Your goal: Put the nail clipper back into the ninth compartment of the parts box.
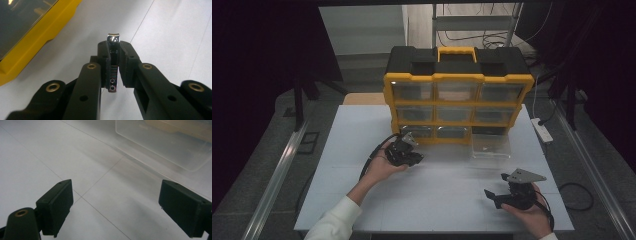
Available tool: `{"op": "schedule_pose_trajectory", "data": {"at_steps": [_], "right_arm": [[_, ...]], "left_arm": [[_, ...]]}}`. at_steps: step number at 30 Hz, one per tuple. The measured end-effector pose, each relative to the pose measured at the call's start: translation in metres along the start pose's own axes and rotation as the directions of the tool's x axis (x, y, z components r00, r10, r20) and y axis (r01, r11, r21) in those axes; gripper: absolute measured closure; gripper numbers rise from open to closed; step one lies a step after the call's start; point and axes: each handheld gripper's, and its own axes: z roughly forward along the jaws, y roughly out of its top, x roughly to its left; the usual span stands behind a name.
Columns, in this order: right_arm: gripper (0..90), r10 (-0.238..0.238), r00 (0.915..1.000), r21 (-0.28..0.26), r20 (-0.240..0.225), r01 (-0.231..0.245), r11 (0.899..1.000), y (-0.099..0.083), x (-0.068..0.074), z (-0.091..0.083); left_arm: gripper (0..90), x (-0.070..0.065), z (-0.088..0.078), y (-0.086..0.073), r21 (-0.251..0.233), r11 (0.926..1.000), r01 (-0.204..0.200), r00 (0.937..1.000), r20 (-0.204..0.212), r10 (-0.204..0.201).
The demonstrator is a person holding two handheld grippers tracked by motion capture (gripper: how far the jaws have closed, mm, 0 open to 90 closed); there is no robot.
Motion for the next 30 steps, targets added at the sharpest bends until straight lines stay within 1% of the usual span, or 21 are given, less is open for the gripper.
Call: {"op": "schedule_pose_trajectory", "data": {"at_steps": [18, 26, 30], "right_arm": [[12.9, 0.001, 1.0000, -0.008, 0.002, -0.001, 1.000, 0.000, 0.000, -0.001], [12.9, 0.000, 1.0000, -0.008, 0.002, 0.000, 1.000, 0.000, 0.000, -0.001], [13.0, 0.000, 1.0000, -0.007, 0.003, 0.001, 1.000, 0.000, 0.000, -0.001]], "left_arm": [[79.9, -0.001, -0.007, 0.001, -0.025, 0.9997, 0.004, 1.0000, 0.005, -0.004], [80.0, -0.003, -0.011, 0.003, -0.040, 0.9992, -0.001, 1.0000, 0.010, 0.001], [80.0, -0.005, -0.014, 0.006, -0.052, 0.9986, -0.011, 0.9999, 0.011, 0.012]]}}
